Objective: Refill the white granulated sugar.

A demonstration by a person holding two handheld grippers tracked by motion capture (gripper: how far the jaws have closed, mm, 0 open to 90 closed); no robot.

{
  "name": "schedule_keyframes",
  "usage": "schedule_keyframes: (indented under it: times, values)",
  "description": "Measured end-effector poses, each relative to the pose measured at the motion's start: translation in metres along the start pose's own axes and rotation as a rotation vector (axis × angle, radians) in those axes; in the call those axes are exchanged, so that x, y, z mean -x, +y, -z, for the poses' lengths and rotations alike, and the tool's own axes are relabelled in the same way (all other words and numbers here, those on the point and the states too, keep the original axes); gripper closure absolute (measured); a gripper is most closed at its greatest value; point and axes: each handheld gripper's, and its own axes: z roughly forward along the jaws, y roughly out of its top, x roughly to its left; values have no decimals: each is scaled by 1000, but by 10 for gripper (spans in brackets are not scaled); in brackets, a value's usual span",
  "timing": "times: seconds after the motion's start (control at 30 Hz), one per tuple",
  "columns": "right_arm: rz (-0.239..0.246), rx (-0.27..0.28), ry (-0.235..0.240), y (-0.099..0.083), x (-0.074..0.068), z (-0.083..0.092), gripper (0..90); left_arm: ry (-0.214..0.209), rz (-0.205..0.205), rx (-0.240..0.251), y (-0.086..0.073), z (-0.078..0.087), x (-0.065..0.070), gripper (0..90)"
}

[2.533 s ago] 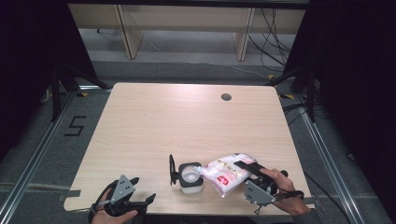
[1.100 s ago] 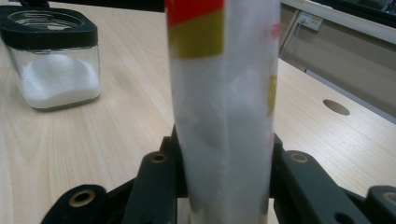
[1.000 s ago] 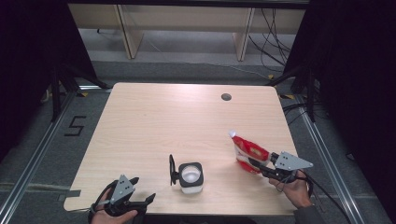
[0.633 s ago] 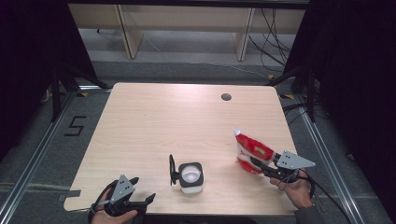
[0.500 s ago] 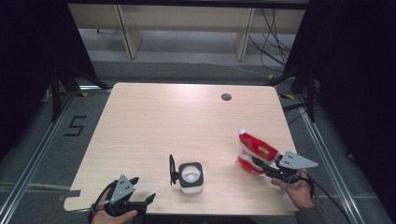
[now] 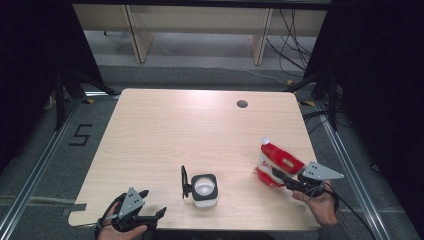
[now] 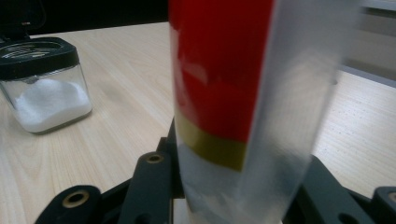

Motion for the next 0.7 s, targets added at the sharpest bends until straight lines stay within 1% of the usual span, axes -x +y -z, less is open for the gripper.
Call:
schedule_keyframes:
  times: [0.07,0.1,0.13,0.17,0.2,0.23,0.27,0.3,0.33,0.37,0.4,0.43,0.47,0.5,0.53,0.57,0.6,0.63,0.67,0.7]
  values:
    - [-9,4,1,0,-1,0,649,1,0,0,0,0,0,185]
    - [4,-3,-9,0,0,1,625,2,3,0,0,0,0,185]
    - [4,-3,-9,0,0,1,625,2,3,0,0,0,0,185]
    - [4,0,-25,1,-1,2,613,7,0,-1,0,1,0,185]
    - [-23,7,-15,2,-2,4,561,8,9,0,0,0,1,185]
    - [-39,39,-28,2,-3,3,545,9,10,0,0,0,1,185]
    - [-29,23,-19,3,-2,6,533,8,3,1,0,0,0,185]
    - [-62,14,-22,3,-4,8,522,9,17,1,0,0,1,185]
    - [-25,35,-26,3,-1,8,500,8,24,3,0,0,1,185]
    - [-65,27,-32,3,-4,10,455,8,17,4,0,0,1,185]
    - [-82,22,-23,3,-4,11,414,10,20,1,0,0,1,185]
    - [-113,18,-33,5,-6,14,377,10,20,1,0,0,1,185]
    - [-113,18,-33,5,-6,14,377,7,25,5,0,0,1,185]
    - [-172,17,-52,7,-9,19,301,7,24,4,0,0,1,185]
    - [-172,17,-52,7,-9,19,301,6,26,5,0,0,1,185]
    - [-208,5,-57,9,-10,23,268,4,28,8,-1,0,1,185]
    - [-208,5,-57,9,-10,23,268,4,28,8,-1,0,1,185]
    - [-202,9,-76,9,-11,28,242,6,26,6,0,0,1,185]
    - [-187,19,-114,9,-12,29,232,10,23,2,0,0,1,185]
    - [-188,15,-136,10,-14,33,228,10,24,3,0,0,1,185]
